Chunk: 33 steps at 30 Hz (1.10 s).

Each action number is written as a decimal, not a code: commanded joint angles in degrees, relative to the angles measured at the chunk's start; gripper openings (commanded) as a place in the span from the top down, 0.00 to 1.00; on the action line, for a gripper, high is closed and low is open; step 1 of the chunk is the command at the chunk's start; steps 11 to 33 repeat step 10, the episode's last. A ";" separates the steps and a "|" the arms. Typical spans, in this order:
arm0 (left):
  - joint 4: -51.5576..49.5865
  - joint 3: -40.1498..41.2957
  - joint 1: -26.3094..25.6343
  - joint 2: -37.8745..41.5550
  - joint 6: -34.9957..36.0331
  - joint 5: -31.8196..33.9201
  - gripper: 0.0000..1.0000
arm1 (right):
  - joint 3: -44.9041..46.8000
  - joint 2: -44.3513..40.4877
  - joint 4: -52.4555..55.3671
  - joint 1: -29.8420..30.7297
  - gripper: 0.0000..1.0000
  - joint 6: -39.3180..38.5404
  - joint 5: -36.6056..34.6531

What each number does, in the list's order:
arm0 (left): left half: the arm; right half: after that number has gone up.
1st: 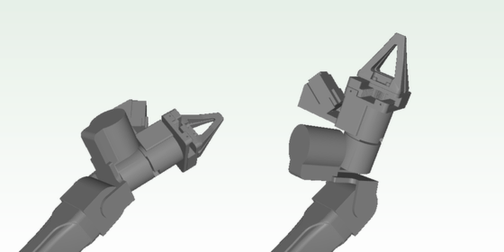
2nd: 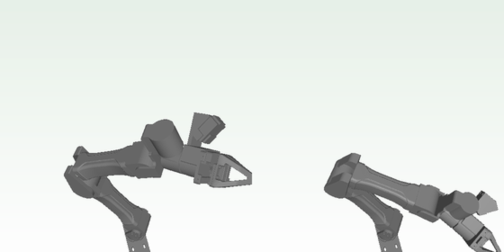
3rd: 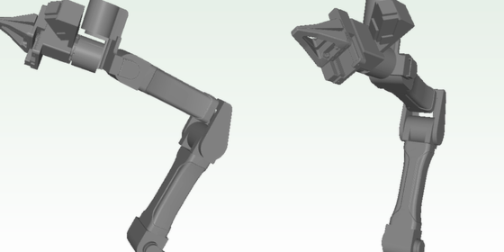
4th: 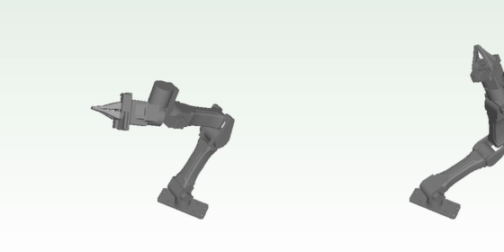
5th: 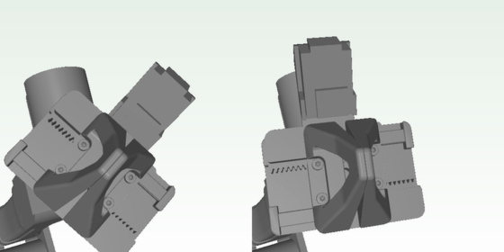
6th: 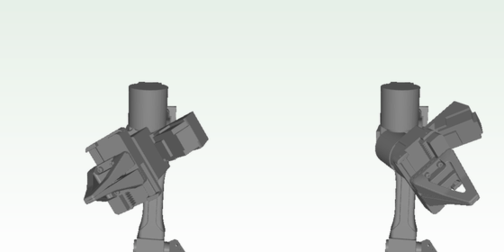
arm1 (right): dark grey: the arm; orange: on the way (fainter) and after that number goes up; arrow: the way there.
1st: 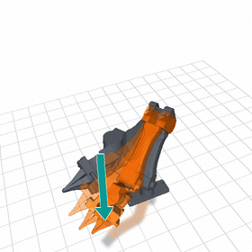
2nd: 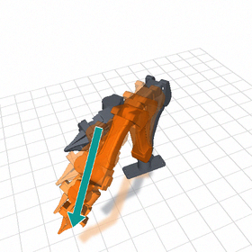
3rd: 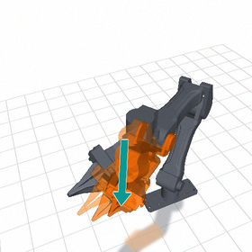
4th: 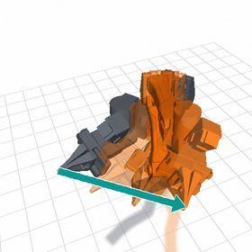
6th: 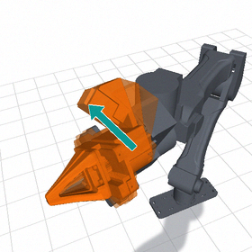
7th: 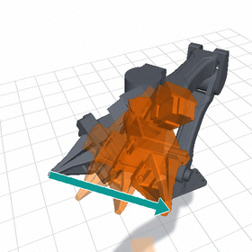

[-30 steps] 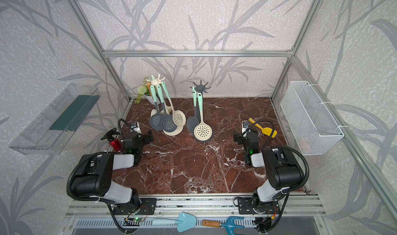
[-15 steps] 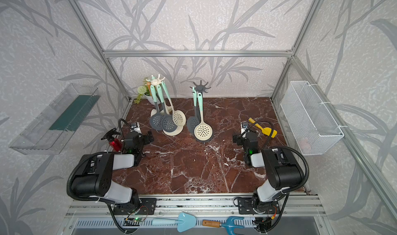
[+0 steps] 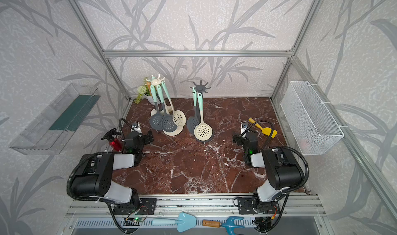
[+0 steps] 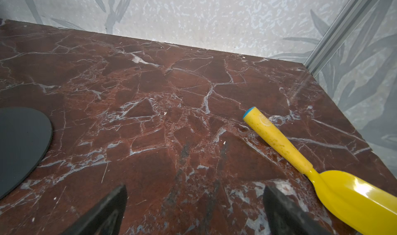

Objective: Hang the skimmer on the kitchen utensil rack
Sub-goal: Reset both arms

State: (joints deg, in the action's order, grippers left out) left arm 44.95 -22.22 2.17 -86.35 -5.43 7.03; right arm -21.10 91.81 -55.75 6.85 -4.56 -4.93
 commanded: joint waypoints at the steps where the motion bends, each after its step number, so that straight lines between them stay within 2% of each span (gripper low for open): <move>1: -0.48 -1.65 -1.02 -0.49 1.78 1.94 0.01 | -0.17 -0.85 -0.70 0.09 0.01 -0.06 0.08; 33: -0.59 -1.60 -0.96 -0.48 1.74 1.86 0.01 | -0.17 -0.85 -0.70 0.09 0.01 -0.05 0.03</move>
